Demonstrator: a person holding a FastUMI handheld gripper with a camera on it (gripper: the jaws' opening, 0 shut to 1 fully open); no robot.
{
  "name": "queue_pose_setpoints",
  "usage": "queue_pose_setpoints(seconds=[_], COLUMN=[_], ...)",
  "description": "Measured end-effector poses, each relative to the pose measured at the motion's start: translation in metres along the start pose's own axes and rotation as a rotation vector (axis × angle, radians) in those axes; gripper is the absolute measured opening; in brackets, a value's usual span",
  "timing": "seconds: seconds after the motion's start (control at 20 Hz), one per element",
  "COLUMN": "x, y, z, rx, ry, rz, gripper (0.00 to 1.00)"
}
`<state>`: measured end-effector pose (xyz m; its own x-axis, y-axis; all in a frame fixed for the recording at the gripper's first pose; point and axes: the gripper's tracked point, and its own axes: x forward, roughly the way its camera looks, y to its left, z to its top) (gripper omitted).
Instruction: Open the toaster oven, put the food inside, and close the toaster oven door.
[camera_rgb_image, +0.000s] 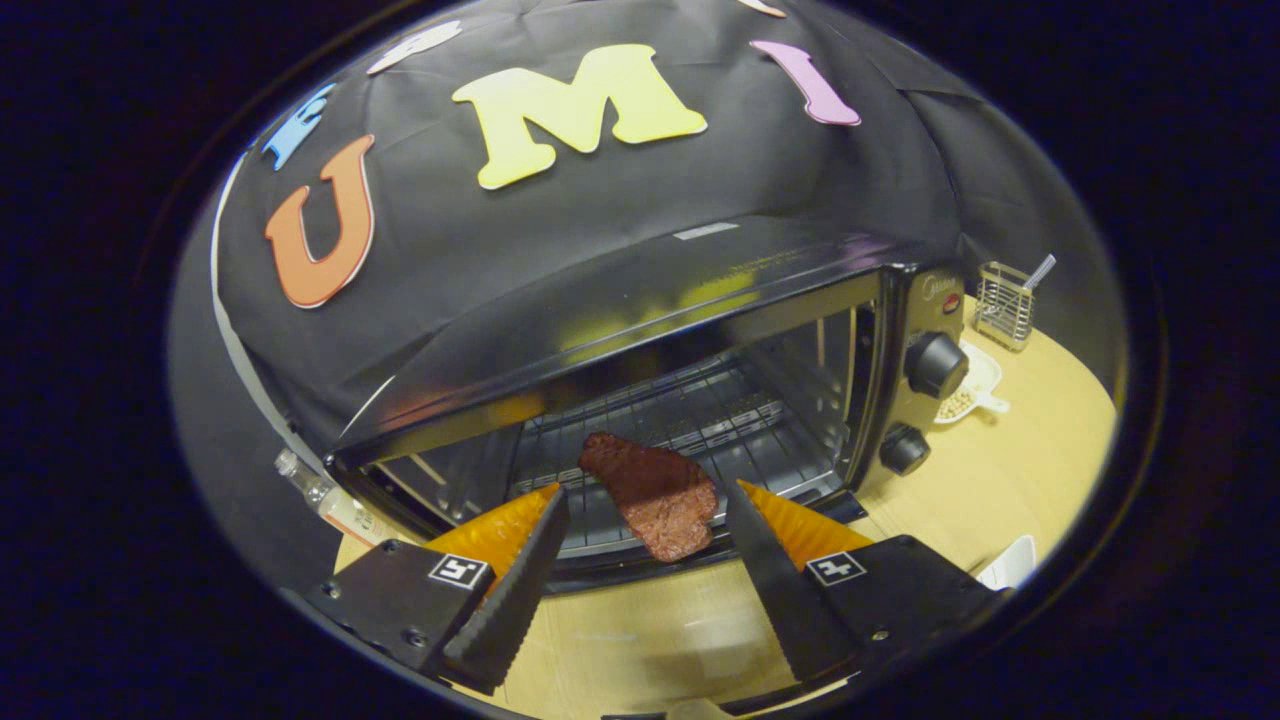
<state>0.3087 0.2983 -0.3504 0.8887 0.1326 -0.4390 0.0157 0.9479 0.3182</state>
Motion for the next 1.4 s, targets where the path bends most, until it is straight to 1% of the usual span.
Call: queue_pose_setpoints(seconds=[0.15,0.4,0.65,0.8,0.95,1.1,1.2,1.4], x=[-0.027,-0.077,-0.123,-0.146,-0.165,-0.176,-0.182,-0.184], y=[-0.006,-0.011,-0.033,-0.046,-0.056,-0.065,-0.066,-0.066], z=[0.002,-0.004,-0.004,-0.018,-0.044,-0.075,-0.094,-0.142], rx=[-0.078,-0.157,-0.238,-0.304,-0.323,-0.367,-0.385,-0.378], ry=[0.009,0.049,0.078,0.123,0.182,0.242,0.276,0.395], rz=[-0.005,0.026,0.026,0.023,0.017,0.006,0.012,0.036], gripper=[1.00,1.00,1.00,1.00,1.00,1.00,1.00,1.00])
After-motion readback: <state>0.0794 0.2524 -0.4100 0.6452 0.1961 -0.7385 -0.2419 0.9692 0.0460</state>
